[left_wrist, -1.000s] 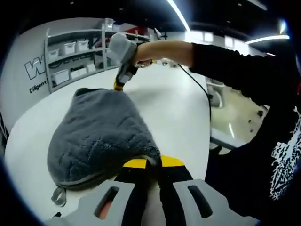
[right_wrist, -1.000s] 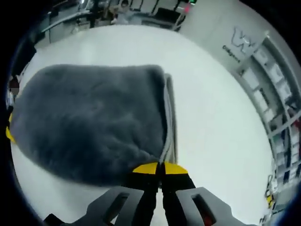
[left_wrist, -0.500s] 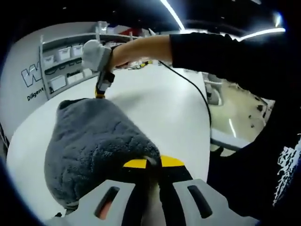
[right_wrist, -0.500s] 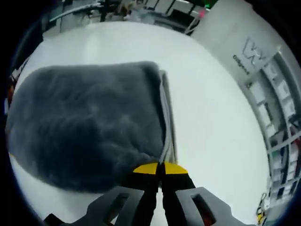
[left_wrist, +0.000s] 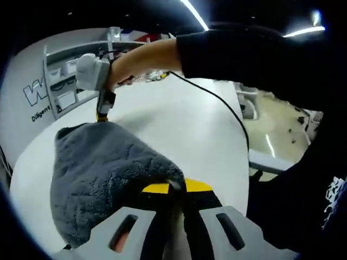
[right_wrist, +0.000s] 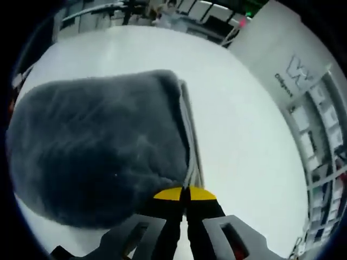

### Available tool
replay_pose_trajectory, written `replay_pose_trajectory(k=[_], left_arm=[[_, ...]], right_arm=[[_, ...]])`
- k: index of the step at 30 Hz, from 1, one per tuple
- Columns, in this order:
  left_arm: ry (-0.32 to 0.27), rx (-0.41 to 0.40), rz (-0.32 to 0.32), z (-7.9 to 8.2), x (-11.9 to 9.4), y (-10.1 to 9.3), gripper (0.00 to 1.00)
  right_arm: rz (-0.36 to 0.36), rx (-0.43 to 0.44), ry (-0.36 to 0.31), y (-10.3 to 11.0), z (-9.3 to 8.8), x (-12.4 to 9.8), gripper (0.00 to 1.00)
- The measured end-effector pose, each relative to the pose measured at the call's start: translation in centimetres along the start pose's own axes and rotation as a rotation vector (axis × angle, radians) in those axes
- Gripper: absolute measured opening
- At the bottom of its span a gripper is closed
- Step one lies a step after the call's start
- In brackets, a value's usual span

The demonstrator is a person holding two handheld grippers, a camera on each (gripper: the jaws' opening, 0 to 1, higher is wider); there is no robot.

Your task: Open the folded towel by lifting each exposed corner and separating the folded layers until the towel lies flat within the target outline without major curled edges

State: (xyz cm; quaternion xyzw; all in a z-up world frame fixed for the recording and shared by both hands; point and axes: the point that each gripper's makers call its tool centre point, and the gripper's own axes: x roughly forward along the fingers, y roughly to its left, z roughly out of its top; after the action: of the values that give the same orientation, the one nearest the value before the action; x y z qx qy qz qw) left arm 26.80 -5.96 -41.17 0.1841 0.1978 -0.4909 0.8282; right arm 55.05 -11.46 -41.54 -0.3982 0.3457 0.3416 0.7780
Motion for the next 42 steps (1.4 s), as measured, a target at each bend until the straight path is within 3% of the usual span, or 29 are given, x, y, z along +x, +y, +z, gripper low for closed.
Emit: replay_pose_trajectory(k=[4,8,19,37,42], left_arm=[[0.001,0.028,0.016,0.4,0.6,0.0,0.05],[0.003,0.047,0.021,0.7,1.1,0.0,0.05],[0.005,0.055,0.031,0.8,1.4,0.5,0.05],[0.002,0.057,0.035,0.5,1.1,0.7,0.05],[0.006,0.061,0.039,0.5,1.1,0.6,0.05]], right_arm=[[-0.002,-0.013,-0.005,-0.2,0.9,0.7,0.0],[-0.019,-0.134,0.007,-0.2,2.1,1.3,0.0],[-0.002,-0.153,0.002,0.0,4.3,2.5,0.0],[-0.023,-0.174,0.001,0.2,5.2,3.0,0.0],[-0.019,-0.142,-0.036,0.2,5.0,2.8,0.0]])
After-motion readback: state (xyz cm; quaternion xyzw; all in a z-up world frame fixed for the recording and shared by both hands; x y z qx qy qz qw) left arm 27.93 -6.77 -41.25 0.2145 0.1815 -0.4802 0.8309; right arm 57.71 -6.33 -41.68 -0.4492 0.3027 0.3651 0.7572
